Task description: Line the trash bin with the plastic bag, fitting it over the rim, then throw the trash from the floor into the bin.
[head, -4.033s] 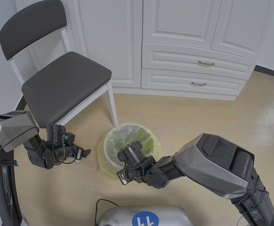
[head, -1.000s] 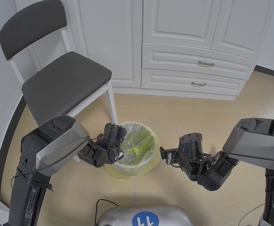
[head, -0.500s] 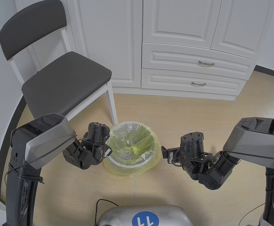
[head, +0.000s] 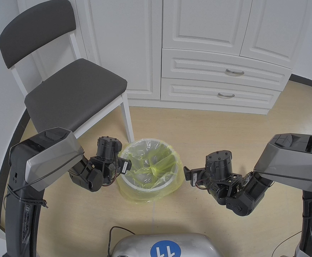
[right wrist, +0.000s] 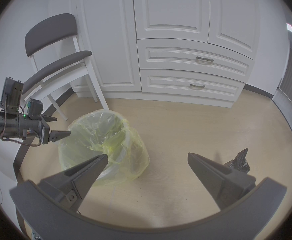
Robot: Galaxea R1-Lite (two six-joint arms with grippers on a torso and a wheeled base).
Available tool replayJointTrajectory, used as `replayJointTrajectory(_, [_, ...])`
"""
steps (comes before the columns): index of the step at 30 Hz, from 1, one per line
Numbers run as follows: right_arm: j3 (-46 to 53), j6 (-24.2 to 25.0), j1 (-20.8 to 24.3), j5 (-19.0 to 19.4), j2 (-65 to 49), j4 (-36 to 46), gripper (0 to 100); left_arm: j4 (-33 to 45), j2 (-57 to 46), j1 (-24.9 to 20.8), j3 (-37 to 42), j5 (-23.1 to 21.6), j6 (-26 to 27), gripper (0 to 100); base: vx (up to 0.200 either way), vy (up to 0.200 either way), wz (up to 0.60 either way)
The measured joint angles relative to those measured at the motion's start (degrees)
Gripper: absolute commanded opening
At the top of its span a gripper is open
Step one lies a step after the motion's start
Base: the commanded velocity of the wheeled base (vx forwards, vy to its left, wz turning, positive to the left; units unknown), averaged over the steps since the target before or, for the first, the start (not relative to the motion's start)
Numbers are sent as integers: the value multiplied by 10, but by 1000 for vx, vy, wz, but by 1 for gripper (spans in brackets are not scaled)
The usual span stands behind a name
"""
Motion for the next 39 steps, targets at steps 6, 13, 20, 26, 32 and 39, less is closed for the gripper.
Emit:
replayJointTrajectory(6, [0, 0, -1, 0, 1, 0, 100, -21, -19, 21, 38, -57, -24, 100, 0, 0, 0])
replayJointTrajectory(13, [-12, 0, -21, 6, 15, 0, 100, -63, -42, 57, 103, -75, -21, 100, 0, 0, 0])
replayJointTrajectory(20, [-20, 1, -36, 18, 29, -1, 100, -75, -49, 77, 140, -94, -16, 100, 0, 0, 0])
replayJointTrajectory(26, [-20, 0, -41, 19, 34, -1, 100, -69, -32, 92, 136, -119, 17, 100, 0, 0, 0])
replayJointTrajectory(32, [-20, 0, -42, 19, 35, -1, 100, -34, -1, 107, 93, -127, 39, 100, 0, 0, 0])
replayJointTrajectory(39, [-20, 0, -45, 22, 36, -1, 100, 97, 26, 115, -3, -160, 47, 100, 0, 0, 0])
